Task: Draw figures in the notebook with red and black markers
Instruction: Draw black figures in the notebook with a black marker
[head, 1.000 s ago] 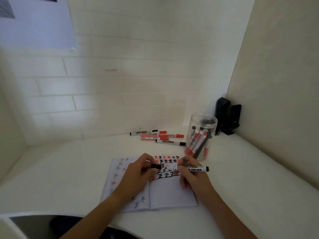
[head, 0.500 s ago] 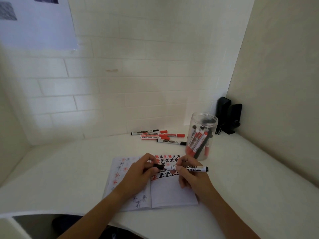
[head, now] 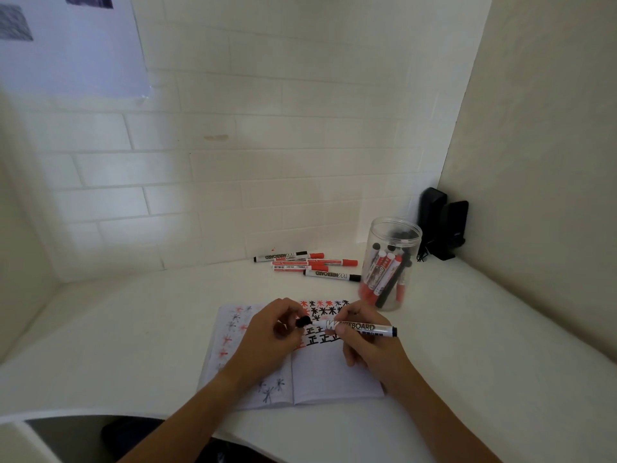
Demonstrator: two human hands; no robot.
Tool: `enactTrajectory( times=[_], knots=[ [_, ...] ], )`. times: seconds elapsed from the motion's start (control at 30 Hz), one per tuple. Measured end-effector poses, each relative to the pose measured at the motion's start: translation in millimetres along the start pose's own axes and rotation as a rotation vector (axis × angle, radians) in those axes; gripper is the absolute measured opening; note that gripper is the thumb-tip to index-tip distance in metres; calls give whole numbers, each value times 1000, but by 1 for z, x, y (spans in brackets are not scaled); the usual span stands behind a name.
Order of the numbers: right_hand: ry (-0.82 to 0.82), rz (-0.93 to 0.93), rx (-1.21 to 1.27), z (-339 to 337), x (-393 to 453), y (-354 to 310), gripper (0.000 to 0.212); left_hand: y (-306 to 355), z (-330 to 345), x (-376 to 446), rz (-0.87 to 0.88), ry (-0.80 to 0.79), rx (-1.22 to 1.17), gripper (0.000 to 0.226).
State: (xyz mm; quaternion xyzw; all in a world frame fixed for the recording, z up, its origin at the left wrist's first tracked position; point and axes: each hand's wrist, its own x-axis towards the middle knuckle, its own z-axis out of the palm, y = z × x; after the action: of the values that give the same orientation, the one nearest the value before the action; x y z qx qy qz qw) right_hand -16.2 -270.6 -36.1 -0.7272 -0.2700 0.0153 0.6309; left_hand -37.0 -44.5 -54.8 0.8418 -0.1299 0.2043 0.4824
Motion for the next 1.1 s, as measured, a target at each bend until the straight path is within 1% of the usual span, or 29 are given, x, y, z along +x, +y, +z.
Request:
enactTrajectory(
  times=[0.07,0.2,0.27,0.37,0.47,0.67,0.83,0.97,1.03,1.1],
  knots=[
    [18,-9,15,0,1,0,4,-2,2,0,18,10,27,35],
    [82,-20,110,-2,2,1,18,-3,5,1,38,12,85,32],
    [82,-22,103,-3,3,4,16,-4,6,1,41,6,113,30],
    [48,-38,3,-2,4,9,4,-6,8,1,84,-24,163,25],
    [32,-42,-60,-1,4,11,8,-7,8,2,109,-36,181,21],
    [51,-22,-33,-4,4,11,8,-12,10,2,142,-49,198,25],
    [-26,26,-41,-1,5,15,6,-11,8,2,218,-115,184,16],
    [27,58,43,-3,5,9,11,-10,7,1,199,-79,173,14],
    [57,104,131,-1,5,5,21,-10,8,1,185,-67,175,13],
    [100,187,309,-3,7,5,33,-12,8,0,155,-53,191,13]
  ],
)
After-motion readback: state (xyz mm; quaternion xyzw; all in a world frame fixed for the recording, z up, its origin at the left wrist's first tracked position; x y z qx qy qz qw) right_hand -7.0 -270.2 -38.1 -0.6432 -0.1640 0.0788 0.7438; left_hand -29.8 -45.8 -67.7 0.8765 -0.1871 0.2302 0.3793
